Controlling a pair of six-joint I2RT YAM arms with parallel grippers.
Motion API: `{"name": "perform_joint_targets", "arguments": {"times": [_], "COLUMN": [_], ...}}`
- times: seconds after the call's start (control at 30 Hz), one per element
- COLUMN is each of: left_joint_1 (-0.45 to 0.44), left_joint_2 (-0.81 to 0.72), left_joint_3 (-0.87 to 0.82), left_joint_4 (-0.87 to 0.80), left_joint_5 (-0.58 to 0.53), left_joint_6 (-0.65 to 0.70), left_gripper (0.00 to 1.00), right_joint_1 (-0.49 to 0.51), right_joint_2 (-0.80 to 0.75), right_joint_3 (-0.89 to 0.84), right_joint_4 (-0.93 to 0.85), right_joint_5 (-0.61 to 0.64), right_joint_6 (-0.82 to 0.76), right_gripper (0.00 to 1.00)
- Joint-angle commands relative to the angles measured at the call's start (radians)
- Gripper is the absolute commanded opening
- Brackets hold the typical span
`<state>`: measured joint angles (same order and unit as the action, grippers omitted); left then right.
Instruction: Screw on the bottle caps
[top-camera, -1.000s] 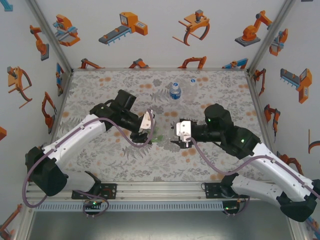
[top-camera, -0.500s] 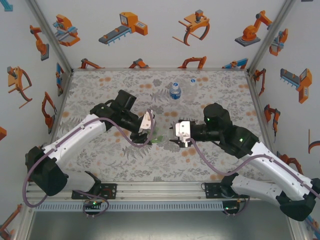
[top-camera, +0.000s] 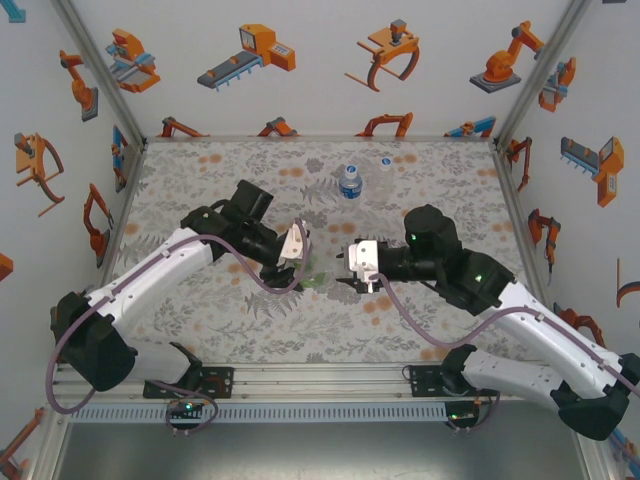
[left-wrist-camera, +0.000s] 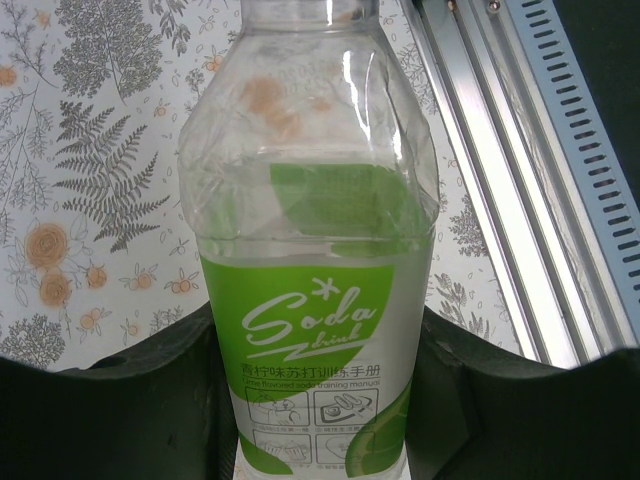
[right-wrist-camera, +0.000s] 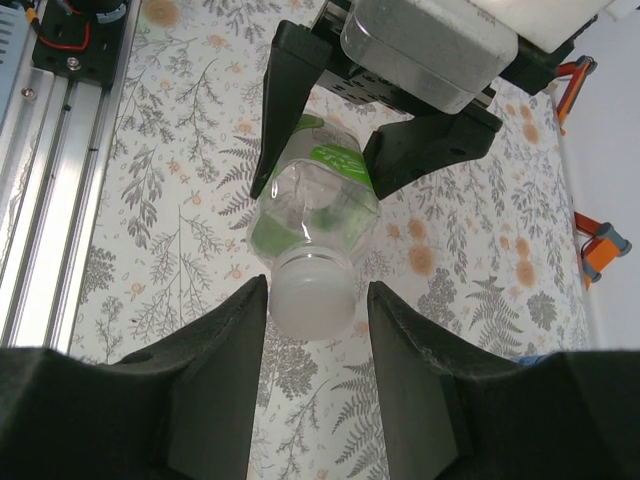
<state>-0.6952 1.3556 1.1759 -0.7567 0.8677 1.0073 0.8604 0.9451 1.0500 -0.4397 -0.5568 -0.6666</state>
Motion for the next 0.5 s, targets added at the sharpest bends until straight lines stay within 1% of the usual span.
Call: {"name": "perform_joint_targets", "arguments": {"times": [0.0,0.07,0.13,0.2,0.3,0.33,0.4,0.47], "left_joint_1": [-0.004,-0.005,-0.005,-0.006,-0.005,-0.005,-0.006,-0.005], "left_joint_2": [0.002,0.0,0.0,-0.002,-0.003,-0.005,-0.006,-0.008], "left_joint_3": [0.019,0.019,0.019,0.019,0.019,0.019,0.018,0.018], "left_joint_4": [-0.026,-0.026,-0.026,-0.025,-0.026,-0.026,-0.019,-0.011], "left_joint_5": [0.045,0.046,0.045,0.045,0.039,0.035,0.025,0.016], "left_joint_6": [0.027,0.028,0.027,0.027,0.028,0.027,0.02,0.011], "left_gripper": [0.0,0.0,0.0,0.0,0.0,0.0,0.0,0.0], "right_joint_1": [0.0,-0.002,0.0,0.0,-0.001,-0.001,-0.001,-0.001], "right_joint_2": [-0.009,-0.008,-0.006,-0.005,-0.014,-0.016,-0.022,-0.021], "right_joint_3": [-0.012,-0.015,-0.017,-0.023,-0.041,-0.052,-0.079,-0.099], "right_joint_4": [0.004,0.004,0.008,0.024,0.066,0.091,0.155,0.193], "right_joint_5": [0.002,0.01,0.013,0.018,0.047,0.071,0.135,0.199], "right_joint_6": [0.021,0.027,0.043,0.074,0.183,0.258,0.46,0.697], "right_gripper": [0.44,0.44,0.42,0.37,0.27,0.22,0.13,0.01]}}
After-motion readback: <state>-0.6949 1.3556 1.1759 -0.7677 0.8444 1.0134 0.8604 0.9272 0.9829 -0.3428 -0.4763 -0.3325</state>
